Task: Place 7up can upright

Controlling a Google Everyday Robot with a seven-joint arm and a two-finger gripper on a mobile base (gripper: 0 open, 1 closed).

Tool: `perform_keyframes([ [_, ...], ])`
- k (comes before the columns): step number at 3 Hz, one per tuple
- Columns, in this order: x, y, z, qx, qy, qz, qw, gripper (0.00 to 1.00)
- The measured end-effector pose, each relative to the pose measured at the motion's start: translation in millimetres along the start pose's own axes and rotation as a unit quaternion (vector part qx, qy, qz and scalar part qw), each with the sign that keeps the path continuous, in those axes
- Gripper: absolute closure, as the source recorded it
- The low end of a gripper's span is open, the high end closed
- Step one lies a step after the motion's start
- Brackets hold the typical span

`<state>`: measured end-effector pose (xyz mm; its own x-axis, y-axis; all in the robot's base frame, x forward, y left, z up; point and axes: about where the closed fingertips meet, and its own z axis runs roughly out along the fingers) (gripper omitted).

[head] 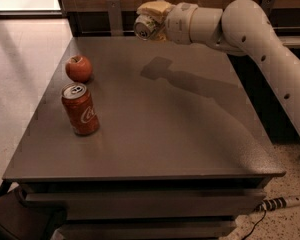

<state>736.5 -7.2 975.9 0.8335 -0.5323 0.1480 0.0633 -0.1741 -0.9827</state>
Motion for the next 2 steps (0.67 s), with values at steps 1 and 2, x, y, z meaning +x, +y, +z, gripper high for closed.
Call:
perform_keyframes([
  [1, 1.0, 5.7, -3.3, 0.008, 0.004, -0.055, 0.9984, 1.0],
  [2, -4.7, 1.7, 1.6, 0.015, -0.001, -0.105, 0.9944, 1.0],
])
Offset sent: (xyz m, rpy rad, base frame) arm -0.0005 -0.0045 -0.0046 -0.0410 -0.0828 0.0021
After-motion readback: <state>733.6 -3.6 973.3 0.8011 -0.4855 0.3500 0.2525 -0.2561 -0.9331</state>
